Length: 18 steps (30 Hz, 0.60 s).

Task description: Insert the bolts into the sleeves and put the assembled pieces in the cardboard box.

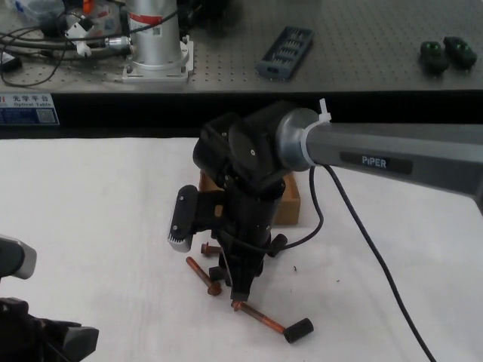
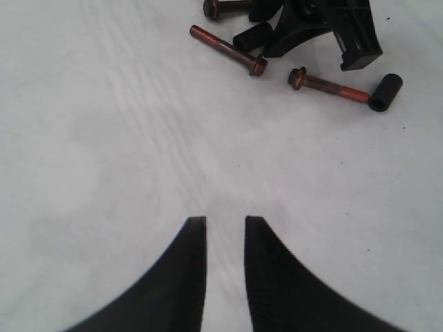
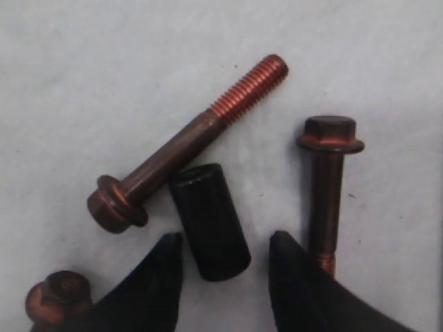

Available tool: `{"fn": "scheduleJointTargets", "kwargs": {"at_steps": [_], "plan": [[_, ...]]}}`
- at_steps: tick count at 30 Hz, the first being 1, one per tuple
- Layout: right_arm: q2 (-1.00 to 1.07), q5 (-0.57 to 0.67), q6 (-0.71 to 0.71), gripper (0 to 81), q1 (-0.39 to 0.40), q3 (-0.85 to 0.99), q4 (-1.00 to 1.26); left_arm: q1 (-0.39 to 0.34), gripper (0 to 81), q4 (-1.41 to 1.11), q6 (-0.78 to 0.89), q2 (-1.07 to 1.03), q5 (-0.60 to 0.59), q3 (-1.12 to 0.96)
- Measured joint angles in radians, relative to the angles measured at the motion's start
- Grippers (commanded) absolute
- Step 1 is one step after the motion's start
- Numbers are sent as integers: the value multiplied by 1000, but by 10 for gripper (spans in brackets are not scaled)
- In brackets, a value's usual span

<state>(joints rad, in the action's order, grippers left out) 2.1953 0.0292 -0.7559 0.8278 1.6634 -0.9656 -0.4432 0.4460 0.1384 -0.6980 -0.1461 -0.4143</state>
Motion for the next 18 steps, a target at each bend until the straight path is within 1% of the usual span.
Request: {"fn": "scheduleJointTargets", "kwargs": {"at_steps": [7, 12, 16, 18], "plan": [[0, -3, -23, 314, 12, 0, 2, 0, 147, 0, 0, 0, 0, 0], [0, -14, -39, 314, 45, 0, 32, 0, 147, 0, 0, 0, 0, 0], [0, -14, -44, 313, 56, 0, 43, 0, 147, 0, 0, 0, 0, 0], [0, -14, -45, 295, 55, 0, 42, 0, 147, 0, 0, 0, 0, 0]]}}
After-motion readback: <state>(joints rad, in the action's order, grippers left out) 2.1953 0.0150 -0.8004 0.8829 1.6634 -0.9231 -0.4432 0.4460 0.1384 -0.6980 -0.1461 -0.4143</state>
